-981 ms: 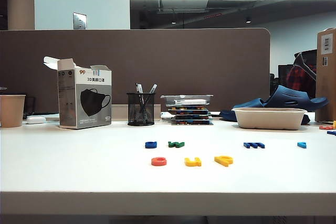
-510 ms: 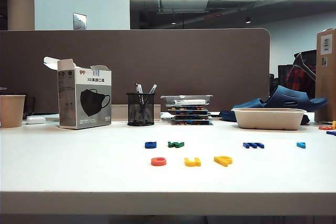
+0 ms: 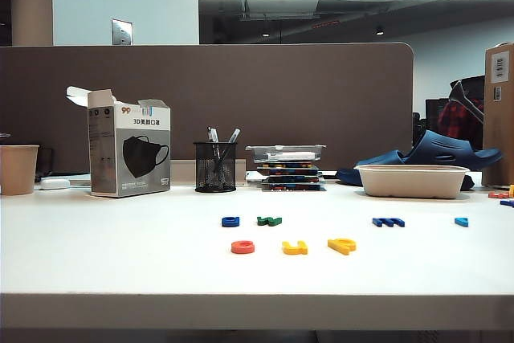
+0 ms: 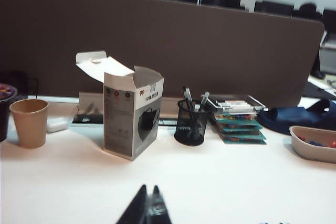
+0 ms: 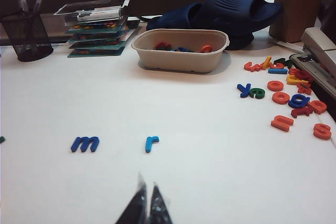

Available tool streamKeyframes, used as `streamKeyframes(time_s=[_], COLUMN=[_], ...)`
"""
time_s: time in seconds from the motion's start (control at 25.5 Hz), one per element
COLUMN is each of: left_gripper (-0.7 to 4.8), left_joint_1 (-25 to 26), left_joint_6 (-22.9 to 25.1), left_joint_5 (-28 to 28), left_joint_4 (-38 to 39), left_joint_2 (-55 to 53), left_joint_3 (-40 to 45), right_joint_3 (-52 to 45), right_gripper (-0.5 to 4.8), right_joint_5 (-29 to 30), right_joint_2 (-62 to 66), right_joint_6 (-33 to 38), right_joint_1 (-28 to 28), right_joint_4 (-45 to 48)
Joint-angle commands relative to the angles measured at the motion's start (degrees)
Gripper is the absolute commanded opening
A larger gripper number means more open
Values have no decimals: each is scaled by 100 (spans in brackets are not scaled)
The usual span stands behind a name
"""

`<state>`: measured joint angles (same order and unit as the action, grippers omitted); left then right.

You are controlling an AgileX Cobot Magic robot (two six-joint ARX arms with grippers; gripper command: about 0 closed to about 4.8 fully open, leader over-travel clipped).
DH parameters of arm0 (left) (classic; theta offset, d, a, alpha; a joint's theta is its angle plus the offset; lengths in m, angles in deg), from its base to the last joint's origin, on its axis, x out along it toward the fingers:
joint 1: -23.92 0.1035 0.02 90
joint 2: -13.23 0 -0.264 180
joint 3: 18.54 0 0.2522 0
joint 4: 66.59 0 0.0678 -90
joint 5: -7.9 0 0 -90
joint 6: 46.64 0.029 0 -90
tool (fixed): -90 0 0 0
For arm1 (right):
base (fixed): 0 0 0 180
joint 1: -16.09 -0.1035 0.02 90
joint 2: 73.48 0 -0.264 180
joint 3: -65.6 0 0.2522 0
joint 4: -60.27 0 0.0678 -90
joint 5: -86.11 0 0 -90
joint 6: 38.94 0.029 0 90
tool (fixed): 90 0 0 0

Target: Select the appropriate letters from the row of letter magnets placed on the table to arrange into the word "cup".

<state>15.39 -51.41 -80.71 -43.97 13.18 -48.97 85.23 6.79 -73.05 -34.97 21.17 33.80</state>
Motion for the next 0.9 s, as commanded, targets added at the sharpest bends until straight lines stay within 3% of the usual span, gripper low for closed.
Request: streamKeyframes(time_s=[0.04,0.27,0.9], left_gripper=[-5,-5,-5], left_joint_1=[2,-2,0], left_joint_6=[-15,-7,0], left_joint_5=[39,131,138], left_joint_4=[-905,-1827,-1703], left_joint_2=[-2,-2,-2], left_joint_3=[595,1576,1615], right_joint_3=[-225,-586,-584], right_gripper=[12,12,13], right_joint_5=[-55,-70,-9], right_joint_2=[-57,-57,-57], right_joint_6=[-17,-20,-98], right_joint_1=[2,0,7], right_joint_4=[496,824,824])
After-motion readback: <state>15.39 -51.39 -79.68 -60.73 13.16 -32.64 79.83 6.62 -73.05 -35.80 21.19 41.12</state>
